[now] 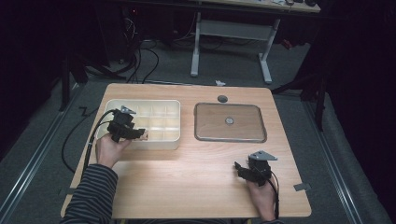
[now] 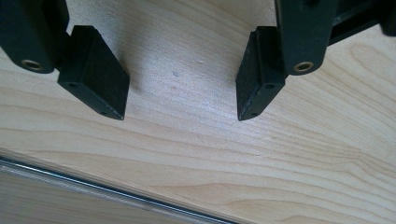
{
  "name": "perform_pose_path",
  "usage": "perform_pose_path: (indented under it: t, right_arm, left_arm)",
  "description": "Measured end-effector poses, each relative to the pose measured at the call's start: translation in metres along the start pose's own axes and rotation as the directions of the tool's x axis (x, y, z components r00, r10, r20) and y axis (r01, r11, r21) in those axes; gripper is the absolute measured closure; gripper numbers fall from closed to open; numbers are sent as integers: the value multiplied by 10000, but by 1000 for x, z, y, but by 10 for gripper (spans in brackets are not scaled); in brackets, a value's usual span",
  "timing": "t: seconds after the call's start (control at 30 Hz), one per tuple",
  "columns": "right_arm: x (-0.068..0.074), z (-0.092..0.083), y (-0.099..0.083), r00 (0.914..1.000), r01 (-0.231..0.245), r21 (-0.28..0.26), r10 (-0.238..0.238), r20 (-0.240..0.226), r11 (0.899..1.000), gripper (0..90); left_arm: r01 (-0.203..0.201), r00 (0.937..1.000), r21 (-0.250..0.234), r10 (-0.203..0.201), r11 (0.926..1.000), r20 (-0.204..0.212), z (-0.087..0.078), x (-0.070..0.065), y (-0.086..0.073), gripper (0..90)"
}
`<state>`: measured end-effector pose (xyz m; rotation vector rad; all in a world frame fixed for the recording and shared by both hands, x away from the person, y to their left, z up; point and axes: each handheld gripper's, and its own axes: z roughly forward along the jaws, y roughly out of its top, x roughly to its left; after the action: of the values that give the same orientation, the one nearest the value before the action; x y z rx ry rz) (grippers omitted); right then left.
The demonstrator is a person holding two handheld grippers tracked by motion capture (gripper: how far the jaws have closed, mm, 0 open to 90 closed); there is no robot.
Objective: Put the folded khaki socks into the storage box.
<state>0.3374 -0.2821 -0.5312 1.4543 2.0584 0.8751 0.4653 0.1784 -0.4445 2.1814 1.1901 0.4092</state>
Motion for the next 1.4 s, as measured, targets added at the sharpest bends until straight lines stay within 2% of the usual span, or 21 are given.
perform_pose_path:
  t: [0.33, 0.5, 0.6, 0.7, 0.87, 1.07, 1.23, 1.4]
  right_arm:
    - [0, 0, 0, 10000, 5, 1, -5, 0, 10000, 350]
    - [0, 0, 0, 10000, 14, 2, -14, 1, 10000, 349]
    - [0, 0, 0, 10000, 14, -2, -14, 10, 10000, 349]
    - [0, 0, 0, 10000, 17, -2, -17, 13, 10000, 349]
    - [0, 0, 0, 10000, 19, 0, -19, 17, 10000, 349]
    - [0, 0, 0, 10000, 22, 0, -22, 12, 10000, 348]
    - [0, 0, 0, 10000, 28, 4, -28, 4, 10000, 348]
    - [0, 0, 0, 10000, 31, 4, -31, 5, 10000, 348]
  left_arm:
    - [355, 9993, -361, -360, 9987, -139, -12, -1, -1, 379]
    - [582, 9983, -478, -582, 9972, 7, -16, 1, -5, 368]
    - [833, 9963, -501, -820, 9953, 272, -18, 2, -7, 391]
    - [883, 9955, -509, -863, 9948, 398, -21, 1, -9, 393]
    - [615, 9979, -523, -604, 9967, 228, -24, -5, -10, 359]
    - [756, 9957, -707, -715, 9946, 587, -27, -10, -12, 330]
    - [818, 9949, -751, -769, 9938, 659, -31, -13, -14, 315]
    - [1068, 9898, -908, -971, 9901, 1047, -36, -15, -18, 258]
